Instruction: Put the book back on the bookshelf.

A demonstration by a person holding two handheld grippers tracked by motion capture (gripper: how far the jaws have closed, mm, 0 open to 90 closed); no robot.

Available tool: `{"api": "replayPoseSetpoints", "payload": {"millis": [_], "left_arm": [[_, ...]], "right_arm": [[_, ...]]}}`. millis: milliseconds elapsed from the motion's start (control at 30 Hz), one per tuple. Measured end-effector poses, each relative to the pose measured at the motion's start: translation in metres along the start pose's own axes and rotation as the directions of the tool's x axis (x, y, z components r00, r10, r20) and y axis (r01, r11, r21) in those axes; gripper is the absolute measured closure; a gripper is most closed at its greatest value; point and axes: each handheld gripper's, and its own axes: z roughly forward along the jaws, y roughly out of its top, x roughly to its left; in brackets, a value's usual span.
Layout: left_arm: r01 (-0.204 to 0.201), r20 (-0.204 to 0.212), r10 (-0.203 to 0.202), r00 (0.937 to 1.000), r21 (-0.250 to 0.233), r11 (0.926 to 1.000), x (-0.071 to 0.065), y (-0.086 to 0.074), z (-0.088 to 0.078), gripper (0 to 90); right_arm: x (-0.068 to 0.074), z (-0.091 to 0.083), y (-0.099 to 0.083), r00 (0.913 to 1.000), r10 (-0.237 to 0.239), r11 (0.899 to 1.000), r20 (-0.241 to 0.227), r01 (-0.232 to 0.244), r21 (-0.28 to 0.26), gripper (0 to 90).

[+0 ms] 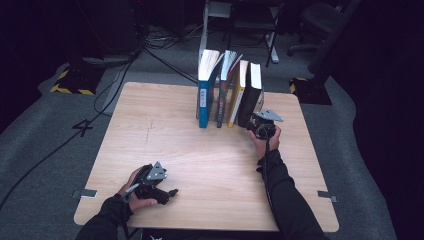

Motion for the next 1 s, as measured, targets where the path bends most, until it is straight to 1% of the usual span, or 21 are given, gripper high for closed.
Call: {"api": "replayPoseSetpoints", "payload": {"millis": [100,133,200,333,367,433,500,567,633,733,833,867,900,933,1000], "left_arm": [[0.000,0.000,0.000,1.0000,0.000,1.0000,0.000,0.000,0.000,14.6],[0.000,0.000,0.000,1.0000,0.000,1.0000,0.000,0.000,0.000,14.6],[0.000,0.000,0.000,1.0000,0.000,1.0000,0.000,0.000,0.000,14.6],[0.000,0.000,0.000,1.0000,0.000,1.0000,0.000,0.000,0.000,14.6],[0.000,-0.001,0.000,1.0000,0.000,1.0000,0.000,0.000,0.000,14.6],[0.000,0.000,0.000,1.0000,0.000,1.0000,0.000,0.000,0.000,14.6],[0.000,-0.001,0.000,1.0000,0.000,1.0000,0.000,0.000,0.000,14.6],[0.001,-0.001,-0.001,1.0000,0.000,1.0000,0.000,0.000,0.000,14.6],[0.001,-0.001,-0.001,1.0000,0.000,1.0000,0.000,0.000,0.000,14.5],[0.002,-0.003,-0.002,1.0000,0.000,1.0000,0.000,0.000,0.000,14.5],[0.002,-0.002,-0.002,1.0000,0.000,1.0000,0.000,0.000,0.000,14.5],[0.002,-0.002,-0.002,1.0000,0.000,1.0000,0.000,0.000,0.000,14.5],[0.002,-0.003,-0.002,1.0000,0.000,1.0000,0.000,0.000,0.000,14.5],[0.002,-0.003,-0.002,1.0000,0.000,1.0000,0.000,0.000,0.000,14.5],[0.002,-0.003,-0.002,1.0000,0.000,1.0000,0.000,0.000,0.000,14.5]], "right_arm": [[-0.001,0.000,0.001,1.0000,0.000,1.000,-0.004,0.000,0.004,60.3],[-0.002,0.000,0.002,1.0000,0.000,1.000,-0.006,0.000,0.010,58.6],[-0.002,0.001,0.003,0.9999,0.011,1.000,-0.011,-0.011,0.024,58.4],[-0.002,-0.003,0.008,0.9999,0.006,1.000,-0.010,-0.006,0.015,59.1],[-0.003,-0.004,0.009,0.9999,0.000,1.000,-0.015,0.001,0.013,58.8],[-0.004,-0.006,0.011,0.9999,-0.014,1.000,-0.007,0.014,0.017,58.9],[-0.005,-0.006,0.012,0.9999,-0.012,1.000,-0.011,0.012,0.017,58.8],[-0.007,-0.009,0.015,0.9998,-0.009,1.000,-0.015,0.009,0.021,56.7],[-0.008,-0.012,0.017,0.9995,-0.012,1.000,-0.028,0.013,0.027,55.8],[-0.007,-0.014,0.022,0.9986,-0.045,0.998,-0.028,0.046,0.043,52.7],[-0.009,-0.017,0.024,0.9975,-0.058,0.997,-0.042,0.060,0.057,48.8],[-0.009,-0.017,0.024,0.9975,-0.058,0.997,-0.042,0.060,0.057,48.8],[-0.009,-0.018,0.025,0.9970,-0.063,0.996,-0.045,0.066,0.065,47.3],[-0.011,-0.019,0.025,0.9957,-0.078,0.992,-0.050,0.082,0.092,44.8],[-0.013,-0.021,0.025,0.9942,-0.087,0.989,-0.062,0.094,0.114,43.9]]}}
